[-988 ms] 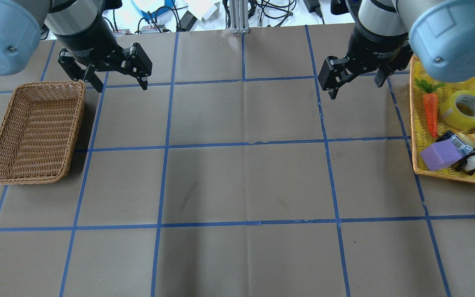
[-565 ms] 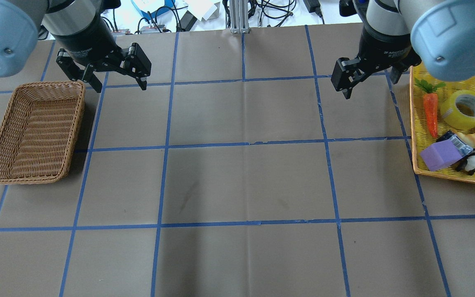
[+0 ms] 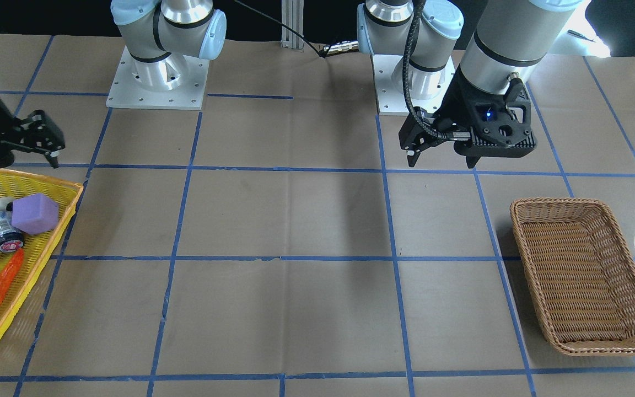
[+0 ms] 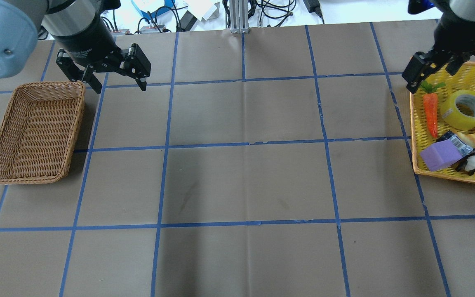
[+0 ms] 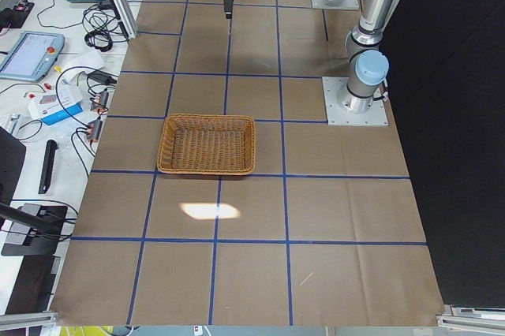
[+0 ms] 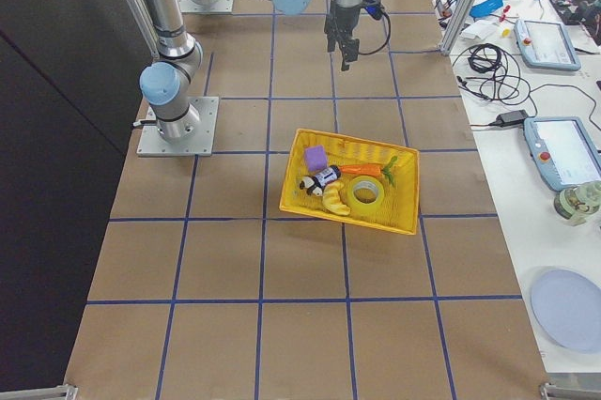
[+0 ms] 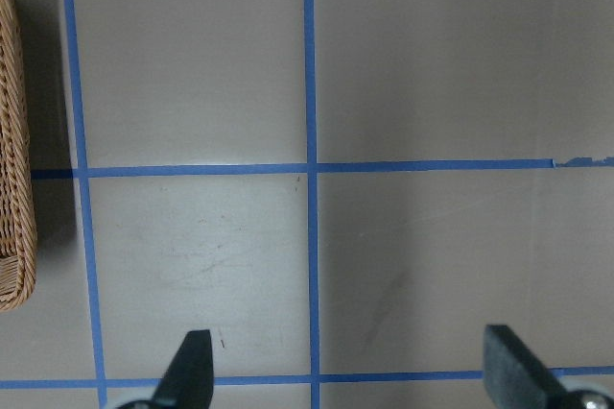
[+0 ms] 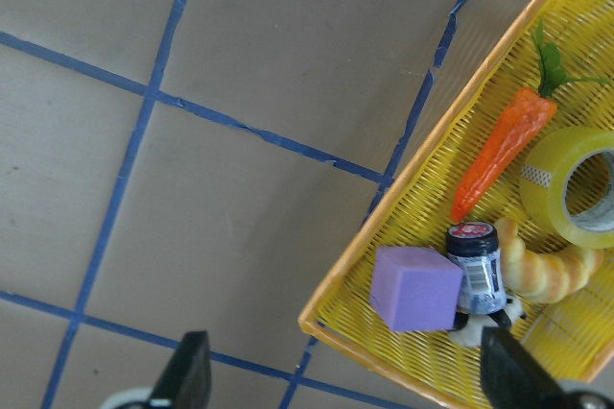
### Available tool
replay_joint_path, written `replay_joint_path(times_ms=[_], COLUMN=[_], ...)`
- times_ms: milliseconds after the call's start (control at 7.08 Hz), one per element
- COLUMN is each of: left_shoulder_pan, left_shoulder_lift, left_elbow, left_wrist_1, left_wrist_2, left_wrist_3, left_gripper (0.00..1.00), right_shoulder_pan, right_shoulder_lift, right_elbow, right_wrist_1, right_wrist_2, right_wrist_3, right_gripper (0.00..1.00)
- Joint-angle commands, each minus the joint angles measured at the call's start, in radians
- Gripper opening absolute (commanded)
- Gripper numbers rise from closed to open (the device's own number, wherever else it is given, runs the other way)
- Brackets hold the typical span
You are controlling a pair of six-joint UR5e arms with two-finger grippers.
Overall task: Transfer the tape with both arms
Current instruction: 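Move the right gripper over the yellow tray toward the yellow tape roll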
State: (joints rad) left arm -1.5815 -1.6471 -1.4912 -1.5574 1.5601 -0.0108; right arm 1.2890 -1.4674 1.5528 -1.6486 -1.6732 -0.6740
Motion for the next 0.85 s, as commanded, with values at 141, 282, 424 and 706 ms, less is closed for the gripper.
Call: replay_joint_path(times_ms=[141, 282, 424, 706], left_shoulder_pan=[0.000, 0.000, 0.000, 0.000], left_shoulder_lift=[0.001, 0.001, 0.000, -0.003], left_elbow=[-0.003, -0.003, -0.003, -0.003], left_wrist_1=[0.000, 0.002, 0.008, 0.011], left_wrist_2=[0.000, 0.002, 0.002, 0.000], left_wrist_3=[0.000, 0.008, 0.012, 0.012], left_gripper=[1.00, 1.00, 1.00, 1.00], right_shoulder_pan=[-0.195, -0.198, -0.200, -0.235], right_shoulder_lift=[0.239, 0.286, 0.312, 0.385], right_elbow=[0.001, 0.001, 0.001, 0.001], right_wrist_1=[-0.246, -0.288, -0.334, -0.422], right_wrist_2=[0.070, 0.070, 0.069, 0.067], right_wrist_3=[-0.309, -0.324, -0.343, -0.409], right_gripper=[1.00, 1.00, 1.00, 1.00])
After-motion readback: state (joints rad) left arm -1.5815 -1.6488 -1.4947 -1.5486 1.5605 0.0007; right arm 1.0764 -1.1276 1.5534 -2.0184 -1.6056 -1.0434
